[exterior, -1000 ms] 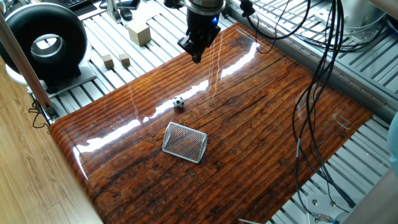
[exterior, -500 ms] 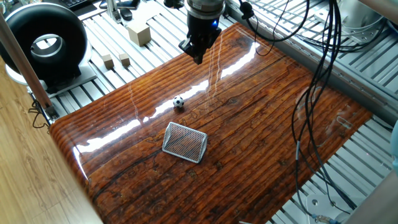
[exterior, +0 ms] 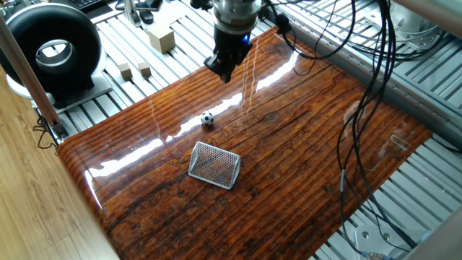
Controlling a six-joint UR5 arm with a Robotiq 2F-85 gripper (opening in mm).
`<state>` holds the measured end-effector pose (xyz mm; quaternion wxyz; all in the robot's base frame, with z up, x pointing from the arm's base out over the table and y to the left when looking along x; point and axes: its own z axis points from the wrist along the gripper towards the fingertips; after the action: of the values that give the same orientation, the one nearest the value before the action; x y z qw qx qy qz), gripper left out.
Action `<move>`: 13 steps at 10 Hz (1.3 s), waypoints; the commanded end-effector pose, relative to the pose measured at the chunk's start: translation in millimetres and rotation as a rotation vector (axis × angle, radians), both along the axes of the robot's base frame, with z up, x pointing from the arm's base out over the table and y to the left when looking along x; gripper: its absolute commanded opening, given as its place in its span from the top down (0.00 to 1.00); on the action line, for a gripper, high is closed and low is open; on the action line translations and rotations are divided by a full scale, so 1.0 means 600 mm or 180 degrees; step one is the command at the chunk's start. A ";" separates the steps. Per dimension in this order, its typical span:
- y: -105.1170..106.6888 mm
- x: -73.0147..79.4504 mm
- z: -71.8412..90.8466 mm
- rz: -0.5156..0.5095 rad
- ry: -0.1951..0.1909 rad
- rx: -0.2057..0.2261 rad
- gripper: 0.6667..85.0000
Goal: Push the soccer ball into the goal
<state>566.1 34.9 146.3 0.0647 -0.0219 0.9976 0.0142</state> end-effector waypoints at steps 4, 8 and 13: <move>-0.023 -0.046 -0.010 0.0326 0.0307 -0.0211 1.00; -0.011 -0.089 -0.009 0.0817 0.0613 -0.0122 1.00; 0.025 -0.033 -0.022 0.1250 0.0287 0.0083 1.00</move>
<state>523.1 32.8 137.0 -0.0181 -0.1796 0.9835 0.0117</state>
